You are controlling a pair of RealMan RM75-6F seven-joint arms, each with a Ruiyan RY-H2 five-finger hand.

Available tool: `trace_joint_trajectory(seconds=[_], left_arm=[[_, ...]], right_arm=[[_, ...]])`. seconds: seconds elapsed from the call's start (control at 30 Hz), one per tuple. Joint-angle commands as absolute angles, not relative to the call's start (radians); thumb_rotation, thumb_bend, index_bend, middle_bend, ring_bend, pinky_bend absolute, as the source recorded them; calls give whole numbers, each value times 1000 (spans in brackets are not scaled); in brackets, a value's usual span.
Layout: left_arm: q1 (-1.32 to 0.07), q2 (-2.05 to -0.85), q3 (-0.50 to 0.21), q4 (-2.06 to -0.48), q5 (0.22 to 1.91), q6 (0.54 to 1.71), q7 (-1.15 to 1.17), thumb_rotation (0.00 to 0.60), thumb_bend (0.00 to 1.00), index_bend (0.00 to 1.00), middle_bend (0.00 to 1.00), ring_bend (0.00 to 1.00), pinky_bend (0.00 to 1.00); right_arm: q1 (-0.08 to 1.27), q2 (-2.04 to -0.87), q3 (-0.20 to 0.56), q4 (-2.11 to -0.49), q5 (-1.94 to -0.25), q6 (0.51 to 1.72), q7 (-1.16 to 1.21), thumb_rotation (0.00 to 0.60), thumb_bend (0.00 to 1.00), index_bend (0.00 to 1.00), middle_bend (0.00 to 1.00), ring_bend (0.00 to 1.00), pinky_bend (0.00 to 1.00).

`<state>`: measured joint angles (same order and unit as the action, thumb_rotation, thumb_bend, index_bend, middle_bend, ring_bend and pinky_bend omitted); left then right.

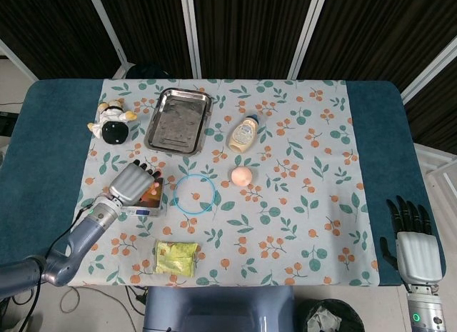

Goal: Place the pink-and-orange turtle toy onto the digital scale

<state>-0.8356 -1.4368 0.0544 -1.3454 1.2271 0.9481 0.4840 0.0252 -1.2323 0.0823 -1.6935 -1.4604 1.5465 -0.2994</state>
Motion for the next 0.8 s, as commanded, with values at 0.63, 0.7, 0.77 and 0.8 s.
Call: trace_joint_trajectory(seconds=[0.63,0.7,0.77,0.8], left_arm=[[-835,-1408,44,-1374,1235,876,492,600,262,320,443,339,332],[-832,-1408,43,-1371,1235,876,497,600,262,320,444,339,333],[-830,-1408,42,-1369,1234,877,499,600,262,319,445,339,333],[-828,-1408,41,-1367,1234,877,500,600,262,319,444,339,333]], right_arm=[[24,-1226,83,-1694,-1460,1549,-288,600,501,6,0,14,0],[24,-1226,84,-1694,-1459,1549,-289,600,500,6,0,14,0],[23,-1227,84,-1695,-1457,1549,-290,600,500,6,0,14,0],[23,-1227,84,-1695,-1456,1549,-290,600,500,6,0,14,0]])
